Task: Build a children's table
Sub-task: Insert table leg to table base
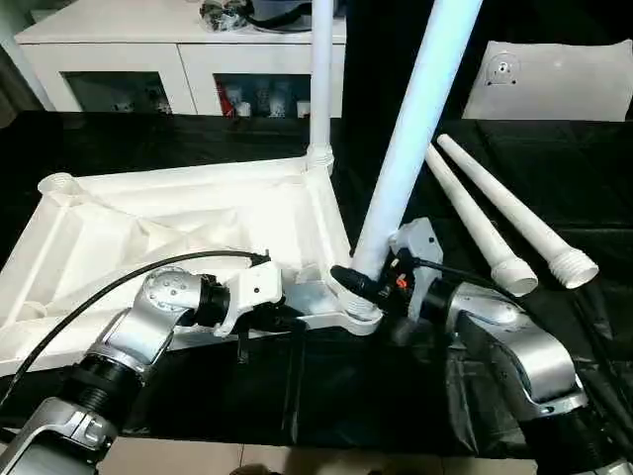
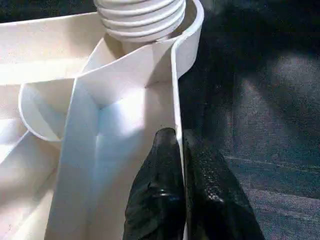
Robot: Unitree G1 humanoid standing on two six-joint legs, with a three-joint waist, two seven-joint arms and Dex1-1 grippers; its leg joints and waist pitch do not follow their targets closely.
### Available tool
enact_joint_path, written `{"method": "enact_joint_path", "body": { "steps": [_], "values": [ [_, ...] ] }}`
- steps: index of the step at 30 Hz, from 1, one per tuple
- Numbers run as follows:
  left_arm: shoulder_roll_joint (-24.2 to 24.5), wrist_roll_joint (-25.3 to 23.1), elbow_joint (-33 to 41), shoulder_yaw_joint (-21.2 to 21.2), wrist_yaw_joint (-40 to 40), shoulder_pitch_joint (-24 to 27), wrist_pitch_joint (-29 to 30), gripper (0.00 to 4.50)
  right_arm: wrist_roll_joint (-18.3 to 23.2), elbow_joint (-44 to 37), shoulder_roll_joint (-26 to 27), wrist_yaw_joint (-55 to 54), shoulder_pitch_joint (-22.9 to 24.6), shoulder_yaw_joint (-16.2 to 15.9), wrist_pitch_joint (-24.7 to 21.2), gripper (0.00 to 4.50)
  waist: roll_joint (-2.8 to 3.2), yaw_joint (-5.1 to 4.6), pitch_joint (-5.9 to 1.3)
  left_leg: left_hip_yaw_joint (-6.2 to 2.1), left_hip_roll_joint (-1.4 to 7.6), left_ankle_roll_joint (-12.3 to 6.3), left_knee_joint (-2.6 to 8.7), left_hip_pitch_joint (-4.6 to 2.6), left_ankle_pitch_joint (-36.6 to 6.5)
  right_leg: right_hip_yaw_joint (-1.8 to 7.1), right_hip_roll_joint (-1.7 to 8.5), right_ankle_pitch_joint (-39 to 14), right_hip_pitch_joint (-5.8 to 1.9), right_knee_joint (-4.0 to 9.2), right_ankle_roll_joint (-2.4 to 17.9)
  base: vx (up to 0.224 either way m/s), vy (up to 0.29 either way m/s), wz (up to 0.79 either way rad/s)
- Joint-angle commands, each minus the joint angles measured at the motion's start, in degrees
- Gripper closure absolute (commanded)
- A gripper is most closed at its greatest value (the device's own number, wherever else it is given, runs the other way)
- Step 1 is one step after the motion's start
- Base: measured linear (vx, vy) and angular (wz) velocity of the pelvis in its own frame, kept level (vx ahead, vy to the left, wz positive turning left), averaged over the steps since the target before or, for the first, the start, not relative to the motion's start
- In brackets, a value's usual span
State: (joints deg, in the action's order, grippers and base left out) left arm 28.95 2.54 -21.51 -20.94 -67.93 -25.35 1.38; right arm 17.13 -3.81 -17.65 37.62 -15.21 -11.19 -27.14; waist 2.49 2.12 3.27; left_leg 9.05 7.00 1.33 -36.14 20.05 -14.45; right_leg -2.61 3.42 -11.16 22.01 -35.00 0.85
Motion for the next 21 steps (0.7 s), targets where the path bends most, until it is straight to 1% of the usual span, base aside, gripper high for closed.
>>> {"method": "enact_joint_path", "body": {
  "steps": [1,3,6,8,9,10,11,14,15,16,19,21],
  "values": [
    [0.4,-0.9,-0.8,0.7,0.4,-0.7,-0.7,4.50,-0.7,-0.1,-0.7,0.2,1.1,-0.3,-1.5,2.57,-0.49,-0.21,-2.79,-2.17,6.04,-0.60,5.80,0.02,-8.2,3.77,6.19,-14.7,-2.17,4.28,13.5,0.000,0.000,0.00],
    [0.4,-1.0,-1.1,0.8,0.5,-0.9,-0.9,4.50,-1.1,-0.6,-1.5,0.5,1.4,-0.6,-1.6,2.57,-0.43,-0.20,-2.69,-2.20,6.08,-0.34,5.87,-0.07,-9.2,3.83,6.22,-16.6,-2.08,4.45,13.1,0.000,0.000,0.00],
    [0.5,-0.9,-1.2,0.8,0.3,-1.0,-1.1,4.50,-1.1,-0.9,-2.1,0.7,1.9,-0.6,-1.8,2.57,-0.52,-0.23,-2.69,-2.22,6.06,-0.24,5.89,-0.04,-9.6,3.84,6.25,-17.6,-2.05,4.62,12.8,0.000,0.000,0.00],
    [0.7,-1.1,-1.2,0.6,0.0,-1.1,-1.4,4.50,-0.6,-1.3,-2.2,0.9,2.1,-0.5,-2.4,2.57,-0.40,-0.25,-2.77,-2.24,6.08,-0.21,5.91,-0.04,-9.7,3.85,6.25,-18.0,-2.05,4.67,12.7,0.000,0.000,0.00],
    [0.7,-1.1,-1.2,0.6,0.0,-1.1,-1.3,4.50,-0.8,-1.4,-2.4,1.0,2.1,-0.7,-2.4,2.57,-0.44,-0.21,-2.80,-2.22,6.07,-0.25,5.89,-0.08,-9.6,3.87,6.23,-17.7,-2.05,4.66,12.7,0.000,0.000,0.00],
    [0.7,-1.1,-1.1,0.5,-0.1,-1.1,-1.4,4.50,-0.8,-1.6,-2.5,1.1,2.1,-0.8,-2.5,2.57,-0.37,-0.12,-2.90,-2.20,6.09,-0.34,5.86,-0.09,-8.7,3.85,6.22,-16.6,-2.09,4.54,12.9,0.000,0.000,0.00],
    [0.8,-1.0,-1.0,0.4,-0.4,-1.1,-1.5,4.50,-0.7,-1.6,-2.4,1.1,2.1,-0.7,-2.6,2.57,-0.42,-0.10,-2.96,-2.17,6.10,-0.52,5.86,-0.03,-7.8,3.83,6.17,-15.1,-2.15,4.38,13.2,0.000,0.000,0.00],
    [0.9,-1.0,-0.6,0.1,-1.2,-1.0,-2.1,4.50,-0.7,0.0,-2.0,1.0,1.7,-0.6,-1.9,2.57,-0.40,-0.06,-2.97,-2.11,6.03,-0.86,5.81,0.10,-7.1,3.78,6.20,-13.6,-2.23,4.29,13.7,0.000,0.000,0.00],
    [1.0,-1.5,-0.1,-0.1,-0.8,-0.7,-2.9,4.50,-0.8,1.1,-1.7,1.1,1.2,-0.7,-1.6,2.57,-0.57,-0.10,-2.95,-2.09,6.03,-0.93,5.82,0.13,-7.3,3.77,6.21,-14.0,-2.25,4.34,13.8,0.000,0.000,0.00],
    [1.1,-1.9,0.3,-0.2,-0.6,-0.5,-3.8,4.50,-0.5,1.8,-1.4,1.2,0.9,-0.7,-1.8,2.57,-0.49,-0.14,-2.91,-2.12,6.06,-0.91,5.83,0.13,-7.7,3.78,6.30,-14.8,-2.25,4.37,13.9,0.000,0.000,0.00],
    [1.5,-1.7,1.4,-0.4,-1.2,0.1,-3.0,4.50,0.4,3.8,-0.7,1.9,0.1,-0.4,-2.4,2.57,-0.36,-0.21,-2.82,-2.21,6.09,-0.48,5.92,0.01,-9.2,3.78,6.35,-17.2,-2.14,4.55,13.6,0.000,0.000,0.00],
    [1.6,-1.8,1.4,-0.5,-1.3,0.1,-3.0,4.50,0.6,4.2,-0.7,2.2,-0.1,-0.4,-2.7,2.57,-0.31,-0.22,-2.77,-2.22,6.12,-0.30,5.96,0.04,-9.4,3.79,6.33,-17.6,-2.12,4.62,13.5,0.000,0.000,0.00]
  ]
}}
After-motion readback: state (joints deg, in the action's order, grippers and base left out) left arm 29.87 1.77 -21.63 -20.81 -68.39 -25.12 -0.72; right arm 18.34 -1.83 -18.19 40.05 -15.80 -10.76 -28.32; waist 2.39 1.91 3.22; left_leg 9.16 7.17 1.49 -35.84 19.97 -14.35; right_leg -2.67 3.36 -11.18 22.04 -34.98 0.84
